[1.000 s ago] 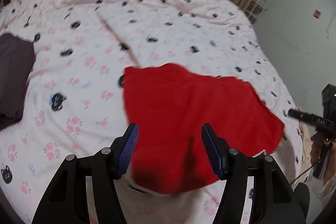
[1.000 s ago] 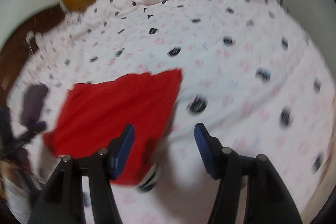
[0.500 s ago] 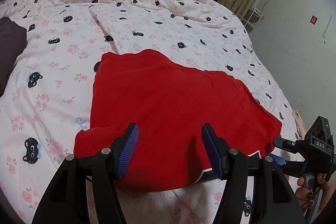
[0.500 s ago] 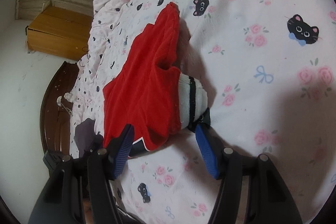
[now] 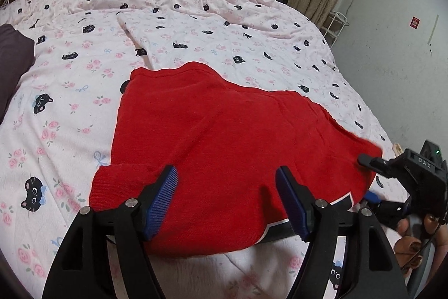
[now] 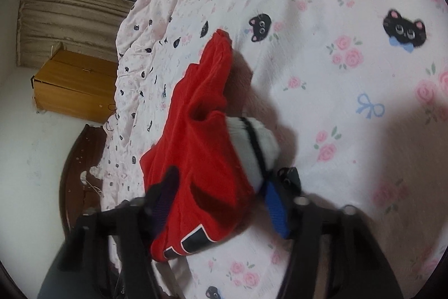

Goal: Fold clothes
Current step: 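Grasp the white striped sleeve with the right gripper and lift it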

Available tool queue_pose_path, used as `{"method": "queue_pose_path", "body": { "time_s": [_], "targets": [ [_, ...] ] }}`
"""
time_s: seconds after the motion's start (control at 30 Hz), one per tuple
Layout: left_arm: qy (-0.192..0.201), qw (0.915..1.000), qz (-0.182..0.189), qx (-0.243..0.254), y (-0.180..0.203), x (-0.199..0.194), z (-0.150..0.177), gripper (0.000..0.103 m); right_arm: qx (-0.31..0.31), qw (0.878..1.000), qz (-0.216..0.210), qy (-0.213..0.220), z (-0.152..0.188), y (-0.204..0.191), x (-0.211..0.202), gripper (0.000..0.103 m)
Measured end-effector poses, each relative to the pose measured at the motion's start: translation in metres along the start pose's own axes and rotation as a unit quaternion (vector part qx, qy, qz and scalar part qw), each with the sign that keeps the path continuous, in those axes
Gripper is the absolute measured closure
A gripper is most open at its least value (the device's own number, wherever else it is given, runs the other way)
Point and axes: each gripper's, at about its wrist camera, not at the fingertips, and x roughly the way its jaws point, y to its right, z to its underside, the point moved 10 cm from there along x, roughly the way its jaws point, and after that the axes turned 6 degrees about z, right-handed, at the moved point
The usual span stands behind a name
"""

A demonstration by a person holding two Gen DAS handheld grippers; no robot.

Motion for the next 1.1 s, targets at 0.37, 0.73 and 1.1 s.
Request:
{"method": "queue_pose_path", "body": {
  "time_s": [0.37,0.73,1.1],
  "targets": [
    [0.019,0.9998,0.001,-0.004,0.010,-0.001,-0.008,0.033,-0.055,0.998,0.025,0.033,0.000,-0.005,-0.028,0.084],
    [-0.032,0.9927,-0.081,0.082,0.013,0.015,0.011,0.031,-0.136,0.986,0.075,0.064,0.002,-0.021,-0.039,0.085],
    [0.048,0.9907,-0.126,-0.020,-0.069,-0.086,-0.051,0.031,-0.311,0.936,0.143,0.079,0.008,-0.093,-0.037,0.086]
  ]
}}
